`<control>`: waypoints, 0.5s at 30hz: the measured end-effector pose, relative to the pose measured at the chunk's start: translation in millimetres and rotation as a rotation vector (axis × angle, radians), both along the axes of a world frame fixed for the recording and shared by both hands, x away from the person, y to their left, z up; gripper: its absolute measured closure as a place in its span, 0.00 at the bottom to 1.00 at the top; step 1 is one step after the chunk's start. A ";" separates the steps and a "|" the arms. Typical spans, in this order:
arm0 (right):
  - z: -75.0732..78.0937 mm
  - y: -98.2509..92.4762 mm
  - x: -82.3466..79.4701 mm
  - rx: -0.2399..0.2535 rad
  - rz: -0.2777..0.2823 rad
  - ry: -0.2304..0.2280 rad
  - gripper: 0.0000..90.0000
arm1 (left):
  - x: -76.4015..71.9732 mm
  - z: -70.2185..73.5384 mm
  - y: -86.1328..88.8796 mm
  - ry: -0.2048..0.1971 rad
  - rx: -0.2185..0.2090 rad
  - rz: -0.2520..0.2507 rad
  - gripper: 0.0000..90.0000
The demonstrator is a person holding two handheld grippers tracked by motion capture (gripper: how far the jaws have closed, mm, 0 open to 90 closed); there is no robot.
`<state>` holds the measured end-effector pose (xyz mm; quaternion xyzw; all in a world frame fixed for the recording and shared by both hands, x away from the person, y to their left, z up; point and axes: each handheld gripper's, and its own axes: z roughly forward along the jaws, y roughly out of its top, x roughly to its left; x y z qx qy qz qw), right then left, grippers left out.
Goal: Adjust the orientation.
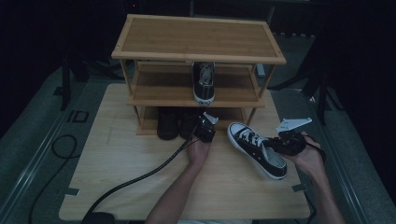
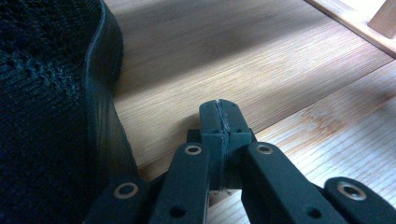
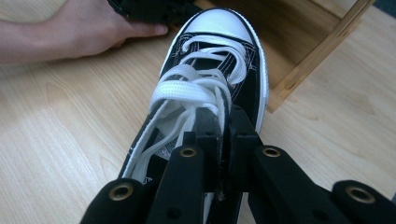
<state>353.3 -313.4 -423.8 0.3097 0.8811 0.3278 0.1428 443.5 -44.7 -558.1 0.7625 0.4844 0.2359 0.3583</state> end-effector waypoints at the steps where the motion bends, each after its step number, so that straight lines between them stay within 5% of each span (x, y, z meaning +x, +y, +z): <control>1: 2.0 0.2 0.4 -0.002 0.004 -0.004 0.96 | 0.0 0.0 0.0 0.000 0.000 0.000 1.00; 15: 29.8 4.4 -1.7 0.002 0.057 -0.038 0.96 | 0.0 0.0 0.0 0.001 -0.001 0.000 1.00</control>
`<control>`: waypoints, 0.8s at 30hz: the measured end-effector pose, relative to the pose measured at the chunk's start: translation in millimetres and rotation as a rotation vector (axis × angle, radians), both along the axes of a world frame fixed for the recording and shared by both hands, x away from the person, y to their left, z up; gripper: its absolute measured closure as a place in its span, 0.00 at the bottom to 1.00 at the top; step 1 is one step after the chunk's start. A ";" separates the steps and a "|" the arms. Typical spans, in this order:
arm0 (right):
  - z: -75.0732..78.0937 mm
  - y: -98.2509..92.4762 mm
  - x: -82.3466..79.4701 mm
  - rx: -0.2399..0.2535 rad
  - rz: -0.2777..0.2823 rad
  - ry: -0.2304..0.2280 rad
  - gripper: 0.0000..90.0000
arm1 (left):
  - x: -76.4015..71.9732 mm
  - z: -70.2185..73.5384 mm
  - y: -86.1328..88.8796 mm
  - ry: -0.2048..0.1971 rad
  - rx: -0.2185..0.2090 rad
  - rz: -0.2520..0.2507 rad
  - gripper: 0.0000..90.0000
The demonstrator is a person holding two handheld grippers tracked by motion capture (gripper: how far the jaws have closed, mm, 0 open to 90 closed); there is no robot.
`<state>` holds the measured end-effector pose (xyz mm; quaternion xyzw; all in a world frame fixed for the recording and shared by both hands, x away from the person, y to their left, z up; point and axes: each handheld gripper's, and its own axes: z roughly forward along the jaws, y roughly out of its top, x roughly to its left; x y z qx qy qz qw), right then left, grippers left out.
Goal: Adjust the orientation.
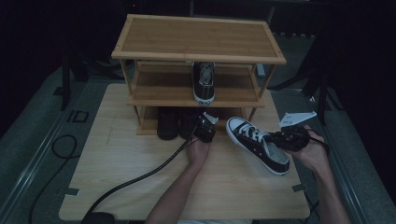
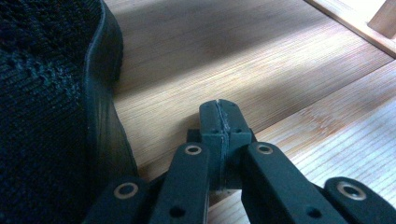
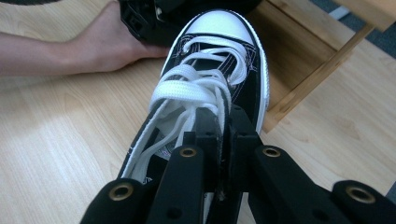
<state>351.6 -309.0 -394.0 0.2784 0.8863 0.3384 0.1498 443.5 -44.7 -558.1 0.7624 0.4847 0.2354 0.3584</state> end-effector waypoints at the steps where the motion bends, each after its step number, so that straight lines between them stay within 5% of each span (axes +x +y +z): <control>1: 1.6 0.2 -0.3 0.001 0.001 -0.002 0.96 | 0.0 0.0 0.0 0.000 0.000 0.000 1.00; 24: 47.2 8.8 -4.7 0.009 0.117 -0.033 0.96 | -0.1 0.0 -0.1 0.001 0.000 0.001 1.00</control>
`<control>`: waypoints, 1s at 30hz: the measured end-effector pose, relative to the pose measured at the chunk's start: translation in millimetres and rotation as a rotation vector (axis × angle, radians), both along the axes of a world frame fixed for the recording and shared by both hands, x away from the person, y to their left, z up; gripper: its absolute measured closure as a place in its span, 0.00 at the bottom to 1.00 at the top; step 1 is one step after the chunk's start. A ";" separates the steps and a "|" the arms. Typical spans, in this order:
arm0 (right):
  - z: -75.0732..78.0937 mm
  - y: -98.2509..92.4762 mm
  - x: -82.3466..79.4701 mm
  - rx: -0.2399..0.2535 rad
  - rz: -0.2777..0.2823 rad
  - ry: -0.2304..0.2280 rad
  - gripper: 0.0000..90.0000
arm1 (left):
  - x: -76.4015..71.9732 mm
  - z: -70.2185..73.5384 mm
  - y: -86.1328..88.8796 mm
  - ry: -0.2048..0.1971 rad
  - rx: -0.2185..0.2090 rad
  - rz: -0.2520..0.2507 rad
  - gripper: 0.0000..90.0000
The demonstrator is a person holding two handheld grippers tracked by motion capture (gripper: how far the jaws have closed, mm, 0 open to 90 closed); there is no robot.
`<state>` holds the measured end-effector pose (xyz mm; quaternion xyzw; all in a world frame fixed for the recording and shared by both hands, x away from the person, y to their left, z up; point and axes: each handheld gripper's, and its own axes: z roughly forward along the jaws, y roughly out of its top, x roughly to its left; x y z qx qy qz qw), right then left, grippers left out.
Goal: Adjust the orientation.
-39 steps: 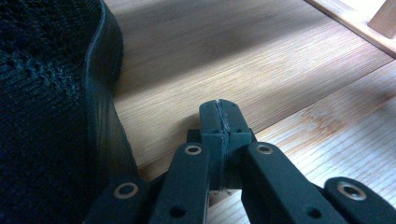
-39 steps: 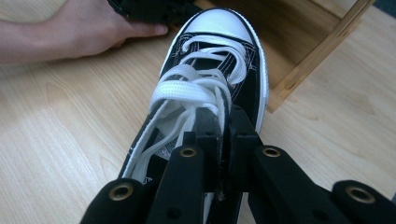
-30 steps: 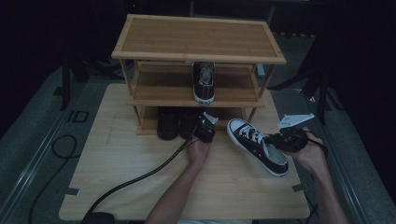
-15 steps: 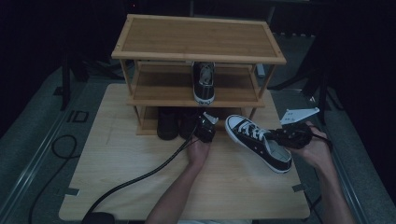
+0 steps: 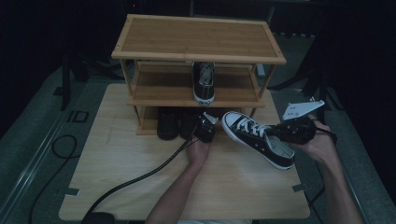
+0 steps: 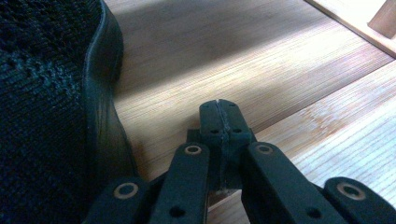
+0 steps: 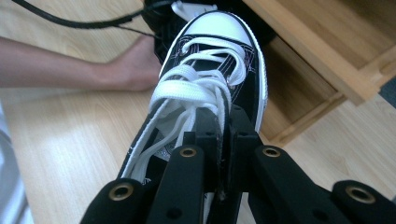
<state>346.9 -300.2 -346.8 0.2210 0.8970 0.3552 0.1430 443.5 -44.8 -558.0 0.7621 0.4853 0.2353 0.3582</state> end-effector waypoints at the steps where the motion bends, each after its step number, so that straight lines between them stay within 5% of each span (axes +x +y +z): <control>1: 2.2 0.1 -0.3 0.008 0.004 0.002 0.96 | 0.0 0.0 0.0 0.000 0.000 0.000 1.00; 14: 29.9 3.2 1.5 0.062 0.013 -0.040 0.96 | -0.2 0.0 -0.1 -0.002 0.010 0.009 1.00; 30: 43.6 24.8 31.2 0.066 -0.110 -0.080 0.96 | 0.0 0.1 0.3 0.001 0.005 -0.002 1.00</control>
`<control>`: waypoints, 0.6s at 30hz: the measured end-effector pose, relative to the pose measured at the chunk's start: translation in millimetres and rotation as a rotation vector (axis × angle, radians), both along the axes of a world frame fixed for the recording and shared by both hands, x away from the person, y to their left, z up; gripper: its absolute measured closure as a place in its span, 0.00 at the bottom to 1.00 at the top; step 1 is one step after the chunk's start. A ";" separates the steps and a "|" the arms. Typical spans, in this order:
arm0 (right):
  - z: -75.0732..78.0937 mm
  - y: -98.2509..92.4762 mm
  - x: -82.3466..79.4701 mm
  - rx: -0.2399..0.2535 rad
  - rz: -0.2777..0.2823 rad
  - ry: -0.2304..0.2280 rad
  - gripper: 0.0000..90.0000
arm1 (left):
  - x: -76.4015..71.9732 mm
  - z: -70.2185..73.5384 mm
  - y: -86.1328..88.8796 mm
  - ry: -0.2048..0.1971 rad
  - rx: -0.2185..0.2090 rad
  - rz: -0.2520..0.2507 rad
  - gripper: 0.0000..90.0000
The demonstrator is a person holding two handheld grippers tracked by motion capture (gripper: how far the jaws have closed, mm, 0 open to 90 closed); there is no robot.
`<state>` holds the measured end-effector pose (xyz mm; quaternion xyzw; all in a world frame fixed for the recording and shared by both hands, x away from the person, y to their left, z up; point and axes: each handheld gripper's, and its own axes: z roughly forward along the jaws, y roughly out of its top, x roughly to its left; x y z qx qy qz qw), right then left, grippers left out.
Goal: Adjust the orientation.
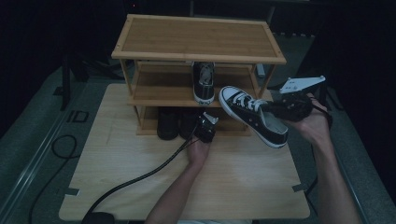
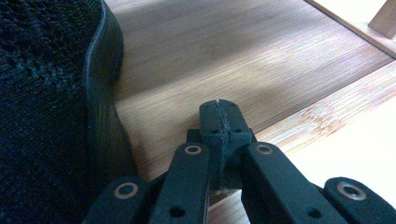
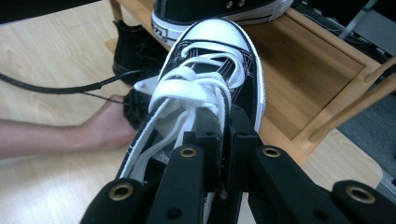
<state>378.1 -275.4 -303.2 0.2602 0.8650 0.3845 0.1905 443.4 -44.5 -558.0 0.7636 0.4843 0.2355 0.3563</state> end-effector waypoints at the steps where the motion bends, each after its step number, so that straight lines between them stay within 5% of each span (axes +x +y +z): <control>1: -0.3 1.5 2.6 0.002 -0.012 0.002 0.96 | -0.1 0.2 0.3 0.002 0.005 -0.002 1.00; 18: -11.5 28.5 33.7 0.035 -0.150 -0.023 0.96 | 0.1 -0.2 -0.2 -0.002 -0.003 0.004 1.00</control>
